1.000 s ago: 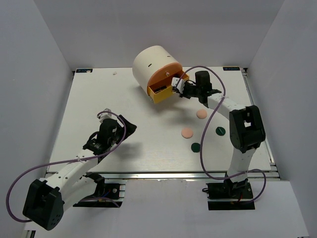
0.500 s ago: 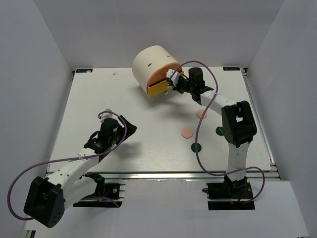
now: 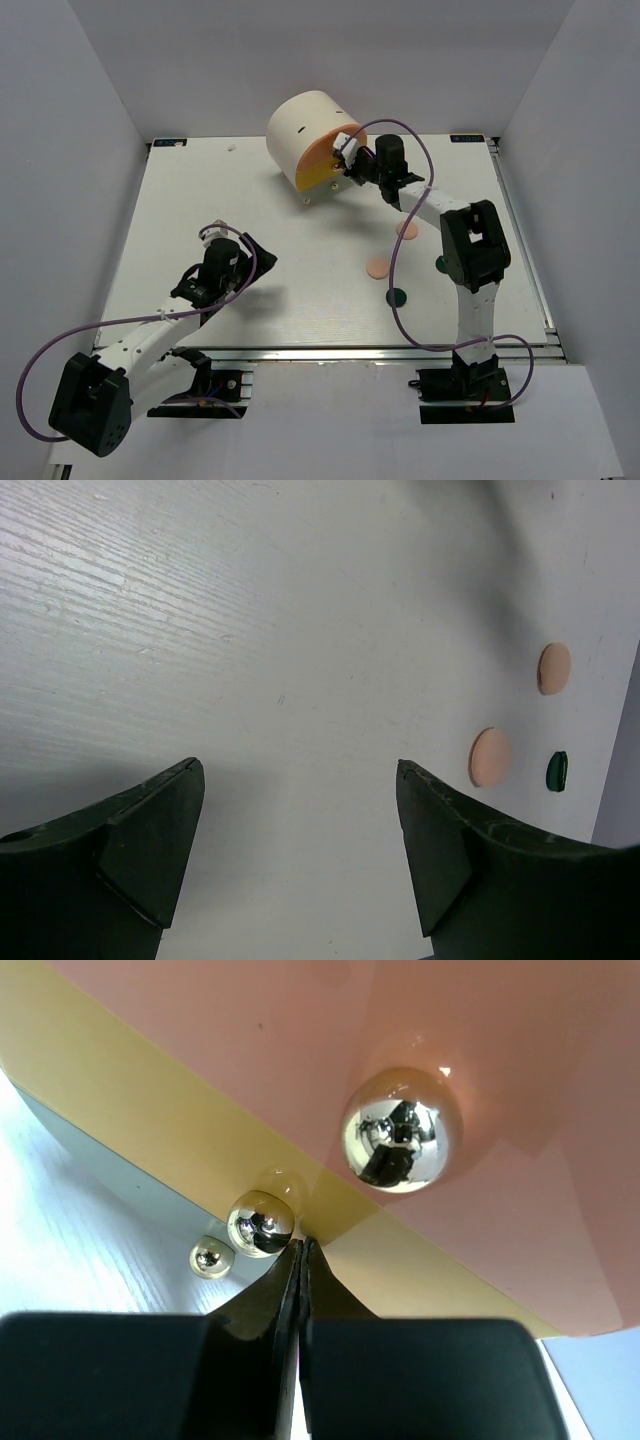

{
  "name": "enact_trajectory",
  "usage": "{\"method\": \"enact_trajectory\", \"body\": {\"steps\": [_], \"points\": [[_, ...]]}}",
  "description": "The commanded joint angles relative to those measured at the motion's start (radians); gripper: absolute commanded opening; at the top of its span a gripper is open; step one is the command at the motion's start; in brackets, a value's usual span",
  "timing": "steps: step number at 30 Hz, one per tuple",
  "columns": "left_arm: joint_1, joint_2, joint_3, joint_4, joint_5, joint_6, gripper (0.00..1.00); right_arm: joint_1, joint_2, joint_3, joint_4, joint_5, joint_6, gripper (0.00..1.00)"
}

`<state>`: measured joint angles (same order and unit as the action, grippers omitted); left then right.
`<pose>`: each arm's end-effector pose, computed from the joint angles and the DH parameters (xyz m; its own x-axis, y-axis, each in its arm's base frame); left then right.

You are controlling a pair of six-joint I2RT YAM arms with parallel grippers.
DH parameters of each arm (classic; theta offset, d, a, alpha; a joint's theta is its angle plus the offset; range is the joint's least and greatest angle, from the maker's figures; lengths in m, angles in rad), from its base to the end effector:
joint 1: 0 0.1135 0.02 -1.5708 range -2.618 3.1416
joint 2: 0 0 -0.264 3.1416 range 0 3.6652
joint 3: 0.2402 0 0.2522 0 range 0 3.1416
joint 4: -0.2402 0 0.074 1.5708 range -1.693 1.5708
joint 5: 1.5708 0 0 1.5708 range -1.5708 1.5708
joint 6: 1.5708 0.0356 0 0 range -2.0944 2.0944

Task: Organize the makeup

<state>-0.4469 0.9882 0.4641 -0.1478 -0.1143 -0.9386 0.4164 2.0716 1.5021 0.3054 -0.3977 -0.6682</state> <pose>0.1843 -0.0838 0.1952 -0.6131 -0.5949 -0.5198 -0.2467 0.7692 -0.5894 0.4412 0.2102 0.2356 0.2555 -0.5116 -0.8204 -0.7090 0.4777 -0.5187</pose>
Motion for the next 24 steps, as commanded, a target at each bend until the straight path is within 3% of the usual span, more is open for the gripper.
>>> {"method": "enact_trajectory", "body": {"steps": [1,8,14,15,18,19,22,24], "points": [[0.005,-0.013,0.028,0.022,0.007,0.017,0.87,0.012,0.01,0.053,0.084,0.017,0.021,0.0],[0.007,-0.039,0.03,0.014,-0.013,0.023,0.94,0.012,0.007,0.043,0.09,0.039,0.047,0.0],[0.005,-0.06,0.033,-0.004,-0.031,0.026,0.98,0.004,-0.092,-0.045,0.087,0.063,0.153,0.0],[0.005,-0.062,0.03,-0.006,-0.038,0.024,0.98,-0.004,-0.109,-0.063,0.077,0.051,0.174,0.06],[0.005,-0.074,0.022,-0.007,-0.048,0.015,0.98,-0.016,-0.175,-0.15,0.06,0.019,0.252,0.39],[0.005,-0.074,0.024,-0.007,-0.056,0.014,0.98,-0.019,-0.189,-0.175,0.058,0.014,0.275,0.55],[0.005,-0.074,0.027,0.007,-0.056,0.02,0.98,-0.031,-0.222,-0.243,0.051,-0.025,0.387,0.69],[0.007,-0.069,0.031,0.011,-0.051,0.026,0.98,-0.036,-0.22,-0.267,0.055,-0.058,0.464,0.71]]}}
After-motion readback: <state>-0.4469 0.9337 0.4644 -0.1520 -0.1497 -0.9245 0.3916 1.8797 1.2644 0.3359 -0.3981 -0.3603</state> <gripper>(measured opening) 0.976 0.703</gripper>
